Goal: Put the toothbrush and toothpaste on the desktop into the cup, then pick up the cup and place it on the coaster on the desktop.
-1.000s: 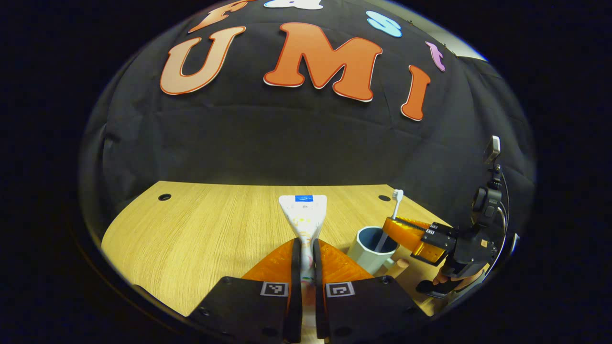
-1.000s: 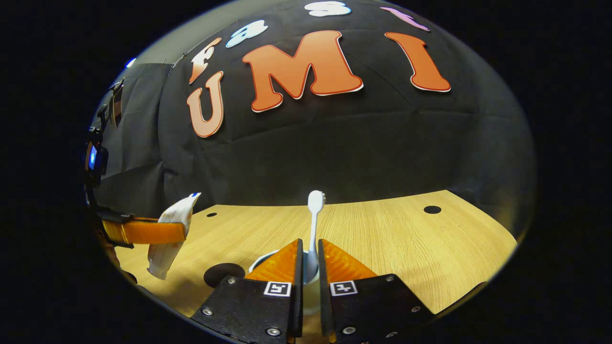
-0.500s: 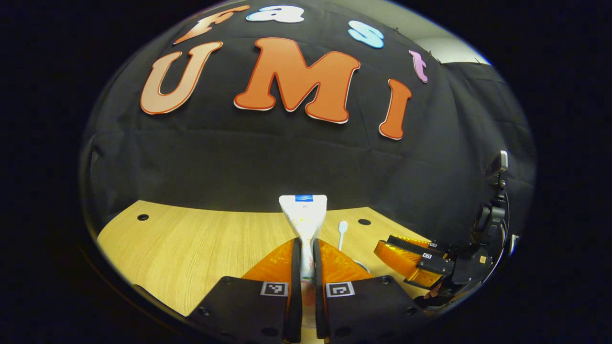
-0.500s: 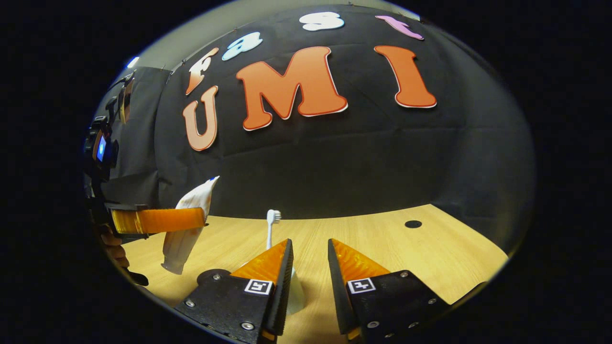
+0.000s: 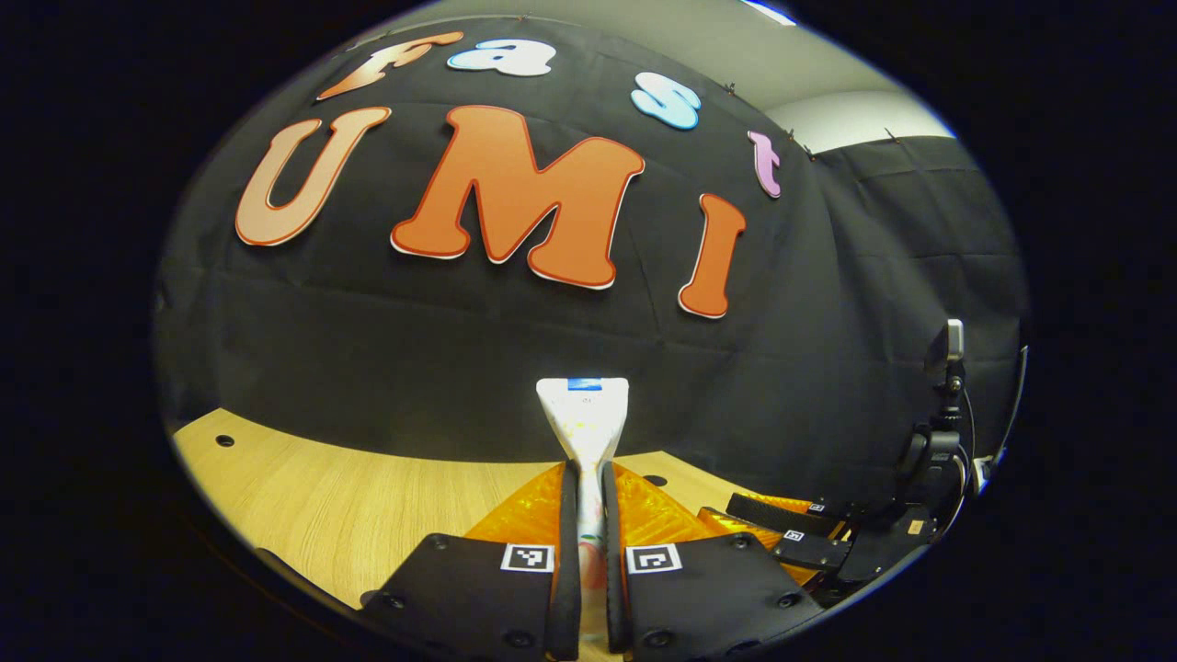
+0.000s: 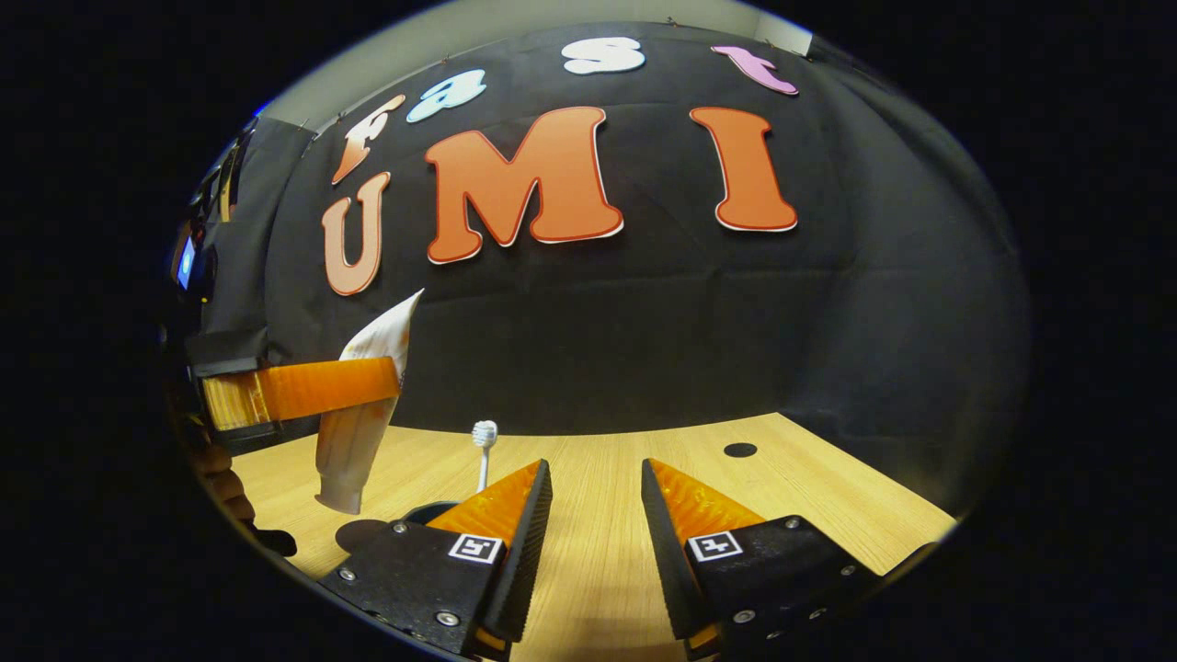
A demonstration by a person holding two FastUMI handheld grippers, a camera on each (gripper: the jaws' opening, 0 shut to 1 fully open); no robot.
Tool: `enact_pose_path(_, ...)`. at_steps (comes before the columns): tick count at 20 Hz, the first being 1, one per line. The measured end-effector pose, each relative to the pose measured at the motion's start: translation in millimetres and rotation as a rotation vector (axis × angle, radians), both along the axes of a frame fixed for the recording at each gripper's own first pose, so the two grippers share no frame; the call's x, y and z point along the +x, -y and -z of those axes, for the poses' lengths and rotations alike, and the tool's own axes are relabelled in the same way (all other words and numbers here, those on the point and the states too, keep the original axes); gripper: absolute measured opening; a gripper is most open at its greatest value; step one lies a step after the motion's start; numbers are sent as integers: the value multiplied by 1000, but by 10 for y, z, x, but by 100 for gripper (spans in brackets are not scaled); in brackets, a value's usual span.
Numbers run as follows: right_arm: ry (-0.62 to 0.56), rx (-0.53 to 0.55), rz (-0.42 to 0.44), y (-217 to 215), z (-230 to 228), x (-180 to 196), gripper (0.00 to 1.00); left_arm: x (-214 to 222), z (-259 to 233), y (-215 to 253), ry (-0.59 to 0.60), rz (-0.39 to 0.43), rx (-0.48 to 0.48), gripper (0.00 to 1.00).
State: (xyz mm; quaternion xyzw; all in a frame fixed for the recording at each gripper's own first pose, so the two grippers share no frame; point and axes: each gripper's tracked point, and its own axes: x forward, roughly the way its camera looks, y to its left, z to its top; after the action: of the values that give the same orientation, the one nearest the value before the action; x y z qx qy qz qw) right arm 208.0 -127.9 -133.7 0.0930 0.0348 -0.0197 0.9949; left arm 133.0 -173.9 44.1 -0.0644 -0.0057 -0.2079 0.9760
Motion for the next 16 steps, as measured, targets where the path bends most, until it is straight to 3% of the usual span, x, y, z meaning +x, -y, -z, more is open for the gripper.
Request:
enact_pose_path(6,22,5,44,144,-71,-64,66,153,8,143,28,39,-4,15)
enact_pose_path(16,58,21,52,145,-198,-140,66,322,411,289,-13,53,30,15)
